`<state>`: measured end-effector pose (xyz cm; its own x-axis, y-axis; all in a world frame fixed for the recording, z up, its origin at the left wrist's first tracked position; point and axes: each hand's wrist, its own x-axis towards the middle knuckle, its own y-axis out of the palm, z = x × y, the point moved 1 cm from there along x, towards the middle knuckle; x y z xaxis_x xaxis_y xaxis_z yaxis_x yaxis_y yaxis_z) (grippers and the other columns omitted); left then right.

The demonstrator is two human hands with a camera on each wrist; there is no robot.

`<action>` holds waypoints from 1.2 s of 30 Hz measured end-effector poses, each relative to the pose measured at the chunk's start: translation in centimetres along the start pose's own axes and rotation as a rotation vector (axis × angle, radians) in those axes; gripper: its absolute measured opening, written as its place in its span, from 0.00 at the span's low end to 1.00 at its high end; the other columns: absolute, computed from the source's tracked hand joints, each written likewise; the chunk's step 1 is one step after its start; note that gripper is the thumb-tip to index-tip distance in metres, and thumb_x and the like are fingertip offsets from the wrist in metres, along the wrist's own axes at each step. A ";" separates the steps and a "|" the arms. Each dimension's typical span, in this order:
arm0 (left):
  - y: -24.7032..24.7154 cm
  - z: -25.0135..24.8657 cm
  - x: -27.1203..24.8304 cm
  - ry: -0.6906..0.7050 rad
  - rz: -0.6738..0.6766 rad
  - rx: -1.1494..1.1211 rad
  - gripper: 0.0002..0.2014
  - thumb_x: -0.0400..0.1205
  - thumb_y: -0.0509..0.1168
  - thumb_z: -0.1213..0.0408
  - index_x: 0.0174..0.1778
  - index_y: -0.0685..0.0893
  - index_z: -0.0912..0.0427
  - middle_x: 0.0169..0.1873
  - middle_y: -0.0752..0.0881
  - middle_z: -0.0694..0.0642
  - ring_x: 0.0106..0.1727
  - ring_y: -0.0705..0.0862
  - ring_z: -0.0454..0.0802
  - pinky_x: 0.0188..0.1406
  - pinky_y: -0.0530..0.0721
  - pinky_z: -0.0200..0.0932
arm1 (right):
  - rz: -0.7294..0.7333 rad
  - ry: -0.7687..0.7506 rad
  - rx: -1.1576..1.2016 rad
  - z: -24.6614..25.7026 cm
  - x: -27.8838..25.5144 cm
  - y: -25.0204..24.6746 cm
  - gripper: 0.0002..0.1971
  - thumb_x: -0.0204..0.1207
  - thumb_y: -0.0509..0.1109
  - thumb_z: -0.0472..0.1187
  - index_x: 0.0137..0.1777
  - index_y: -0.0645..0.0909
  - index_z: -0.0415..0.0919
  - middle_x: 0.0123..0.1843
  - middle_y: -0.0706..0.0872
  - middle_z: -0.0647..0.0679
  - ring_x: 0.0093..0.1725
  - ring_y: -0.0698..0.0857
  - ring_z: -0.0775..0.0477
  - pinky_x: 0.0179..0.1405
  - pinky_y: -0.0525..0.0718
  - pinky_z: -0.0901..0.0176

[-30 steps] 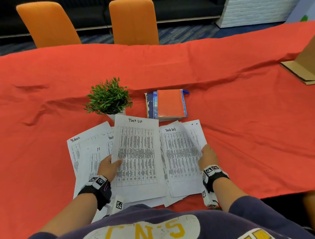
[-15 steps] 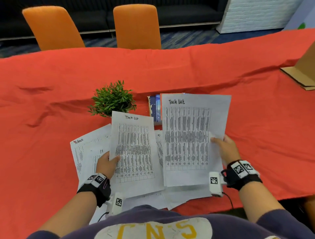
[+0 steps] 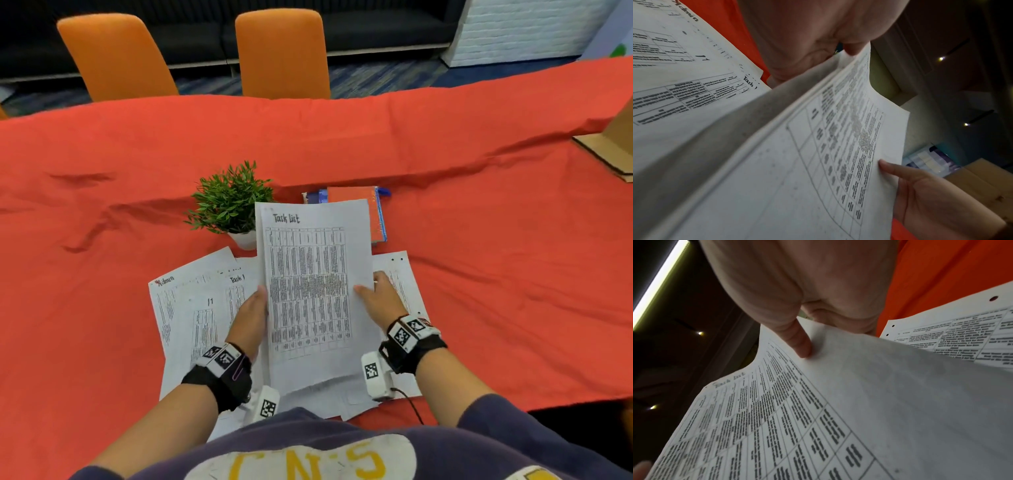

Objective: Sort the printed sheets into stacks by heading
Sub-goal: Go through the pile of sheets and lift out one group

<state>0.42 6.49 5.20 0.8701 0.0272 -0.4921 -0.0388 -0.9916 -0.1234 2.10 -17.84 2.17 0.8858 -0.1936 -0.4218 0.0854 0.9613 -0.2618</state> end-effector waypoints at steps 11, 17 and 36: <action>-2.7 2.2 0.7 0.029 -0.234 0.299 0.13 0.85 0.61 0.61 0.65 0.81 0.58 0.57 0.85 0.57 0.55 0.83 0.55 0.56 0.79 0.48 | -0.242 0.199 -0.386 -5.8 2.2 -4.2 0.27 0.73 0.74 0.41 0.70 0.67 0.40 0.69 0.72 0.38 0.69 0.72 0.36 0.68 0.74 0.45; -4.6 2.8 0.5 -0.073 -0.301 0.241 0.22 0.84 0.62 0.63 0.75 0.71 0.65 0.72 0.76 0.64 0.71 0.76 0.63 0.72 0.72 0.57 | -0.293 0.395 -0.673 -10.1 2.6 -7.0 0.32 0.68 0.76 0.41 0.70 0.67 0.37 0.71 0.71 0.38 0.72 0.68 0.35 0.70 0.71 0.44; -6.7 3.7 0.3 -0.123 -0.340 0.239 0.27 0.84 0.64 0.62 0.78 0.66 0.65 0.77 0.71 0.62 0.76 0.71 0.62 0.74 0.68 0.56 | -0.208 0.076 -0.852 -9.4 2.3 -2.3 0.16 0.74 0.65 0.38 0.62 0.78 0.41 0.68 0.70 0.42 0.66 0.69 0.39 0.62 0.74 0.50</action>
<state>-0.93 13.66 2.68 0.7886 0.3765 -0.4862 0.1148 -0.8669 -0.4852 -0.35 -22.32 -6.33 0.8548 -0.3904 -0.3420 -0.1543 0.4379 -0.8857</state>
